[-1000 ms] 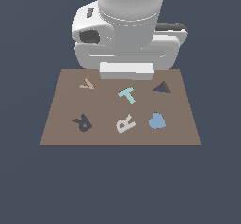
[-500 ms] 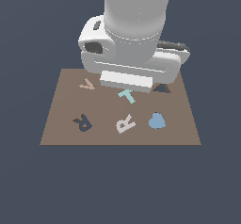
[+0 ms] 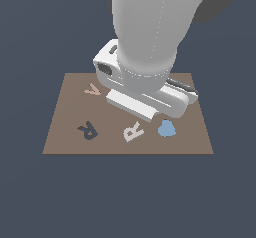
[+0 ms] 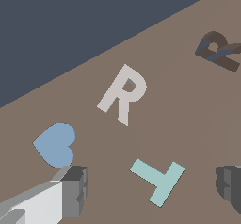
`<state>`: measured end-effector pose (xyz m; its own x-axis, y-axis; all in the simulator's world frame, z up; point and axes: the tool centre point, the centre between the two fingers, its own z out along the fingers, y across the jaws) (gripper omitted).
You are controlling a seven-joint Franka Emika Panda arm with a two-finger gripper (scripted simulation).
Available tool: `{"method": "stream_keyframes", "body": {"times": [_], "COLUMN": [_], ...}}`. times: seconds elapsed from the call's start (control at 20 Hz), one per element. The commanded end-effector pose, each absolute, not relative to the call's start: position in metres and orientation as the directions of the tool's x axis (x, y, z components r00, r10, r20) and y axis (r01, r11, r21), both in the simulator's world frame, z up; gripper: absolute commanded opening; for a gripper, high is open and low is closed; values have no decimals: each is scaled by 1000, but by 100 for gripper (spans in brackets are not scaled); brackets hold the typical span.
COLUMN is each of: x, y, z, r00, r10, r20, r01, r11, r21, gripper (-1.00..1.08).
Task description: Insert a designated object into the corresponding slot on a board.
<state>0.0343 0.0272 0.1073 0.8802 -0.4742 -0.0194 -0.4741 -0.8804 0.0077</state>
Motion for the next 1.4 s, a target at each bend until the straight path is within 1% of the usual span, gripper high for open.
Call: {"method": "stream_keyframes", "body": {"times": [0.0,0.35,0.75,1.05,1.35], "x": [43,65,81,88,89], "y": [28,24,18,14,13], "z": [98,75,57,51,49], "r00": [830,683,544,483,470], "r10": [-557,-730,-839,-876,-882], "r20": [-16,-7,-2,0,0], "r01": [-557,-730,-839,-876,-882], "r11": [-831,-683,-544,-483,-470], "r21": [8,5,2,0,0], "gripper": [100,100,100,100,100]}}
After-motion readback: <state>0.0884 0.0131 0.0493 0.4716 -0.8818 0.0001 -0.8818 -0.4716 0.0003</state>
